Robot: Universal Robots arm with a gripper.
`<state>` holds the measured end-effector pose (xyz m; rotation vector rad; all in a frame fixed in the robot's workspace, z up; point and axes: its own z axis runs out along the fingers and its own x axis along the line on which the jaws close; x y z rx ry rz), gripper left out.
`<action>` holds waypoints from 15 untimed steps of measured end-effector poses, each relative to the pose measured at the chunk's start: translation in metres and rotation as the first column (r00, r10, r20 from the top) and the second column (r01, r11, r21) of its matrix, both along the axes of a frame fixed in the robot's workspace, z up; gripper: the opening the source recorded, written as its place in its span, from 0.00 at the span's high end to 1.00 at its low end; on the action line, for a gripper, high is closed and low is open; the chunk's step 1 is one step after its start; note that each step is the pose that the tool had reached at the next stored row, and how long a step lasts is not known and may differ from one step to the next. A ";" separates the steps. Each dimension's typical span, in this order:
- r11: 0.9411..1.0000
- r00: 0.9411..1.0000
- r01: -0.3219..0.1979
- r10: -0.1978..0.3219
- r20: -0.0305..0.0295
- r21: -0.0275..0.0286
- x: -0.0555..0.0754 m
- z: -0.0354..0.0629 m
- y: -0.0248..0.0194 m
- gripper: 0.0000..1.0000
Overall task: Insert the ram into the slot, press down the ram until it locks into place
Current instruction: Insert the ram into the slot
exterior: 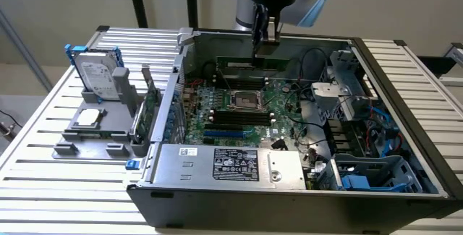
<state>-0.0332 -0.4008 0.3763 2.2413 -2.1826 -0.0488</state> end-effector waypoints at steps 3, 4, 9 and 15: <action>1.000 1.000 0.003 -0.003 0.000 0.000 -0.001 -0.0054 0.0003 0.87; 1.000 1.000 0.005 -0.005 0.000 0.000 -0.001 -0.0073 0.0005 0.87; 1.000 1.000 0.021 -0.021 0.000 0.000 -0.001 -0.0164 0.0014 0.87; 1.000 1.000 0.026 -0.026 0.000 0.000 -0.001 -0.0272 0.0017 0.87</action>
